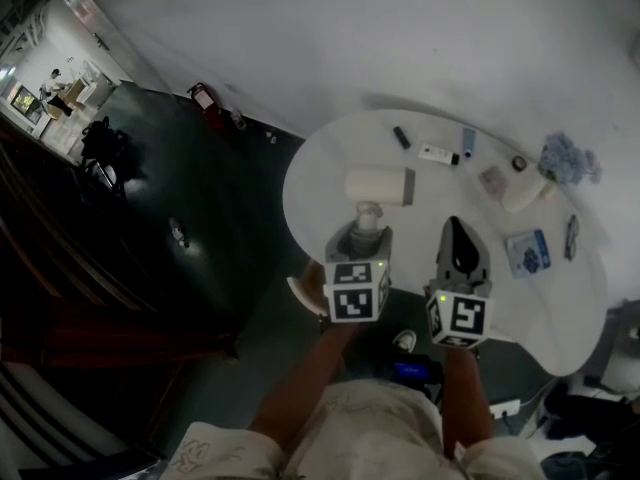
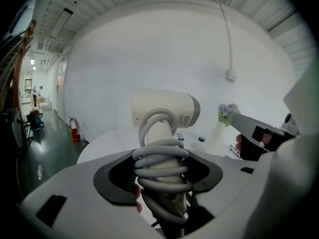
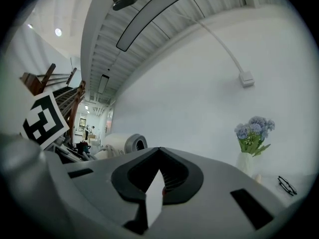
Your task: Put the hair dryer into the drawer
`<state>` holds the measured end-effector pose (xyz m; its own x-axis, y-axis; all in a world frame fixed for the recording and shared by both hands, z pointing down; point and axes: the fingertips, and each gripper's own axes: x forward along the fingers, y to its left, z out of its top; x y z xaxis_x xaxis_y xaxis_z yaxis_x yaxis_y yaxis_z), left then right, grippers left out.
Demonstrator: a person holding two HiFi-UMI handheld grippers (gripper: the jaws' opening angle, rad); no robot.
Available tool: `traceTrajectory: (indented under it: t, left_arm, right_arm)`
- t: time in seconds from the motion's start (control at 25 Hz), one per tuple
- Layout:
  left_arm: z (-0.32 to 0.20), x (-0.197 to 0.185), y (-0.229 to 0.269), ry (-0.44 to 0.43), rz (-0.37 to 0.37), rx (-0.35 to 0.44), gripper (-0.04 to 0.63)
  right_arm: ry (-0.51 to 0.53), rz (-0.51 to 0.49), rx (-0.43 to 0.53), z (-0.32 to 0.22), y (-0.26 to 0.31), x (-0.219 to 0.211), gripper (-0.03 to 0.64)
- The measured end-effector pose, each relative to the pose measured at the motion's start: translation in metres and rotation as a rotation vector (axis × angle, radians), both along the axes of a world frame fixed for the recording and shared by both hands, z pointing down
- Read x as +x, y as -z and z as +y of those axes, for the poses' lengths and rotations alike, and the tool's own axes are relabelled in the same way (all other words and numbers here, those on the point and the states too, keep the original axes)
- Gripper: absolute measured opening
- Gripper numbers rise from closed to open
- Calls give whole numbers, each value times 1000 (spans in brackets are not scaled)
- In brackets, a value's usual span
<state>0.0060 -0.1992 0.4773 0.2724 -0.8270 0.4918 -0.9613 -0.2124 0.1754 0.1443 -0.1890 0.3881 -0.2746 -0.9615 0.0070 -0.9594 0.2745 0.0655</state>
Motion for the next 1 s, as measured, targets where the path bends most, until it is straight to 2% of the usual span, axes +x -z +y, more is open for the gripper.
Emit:
traceTrajectory:
  t: [0.48, 1.0]
  left_arm:
    - [65, -76, 4, -60, -8, 56, 265]
    - [129, -125, -33, -87, -37, -14, 265]
  right_arm:
    - [-33, 31, 9, 55, 1, -81, 0]
    - [-44, 46, 25, 99, -5, -125, 0]
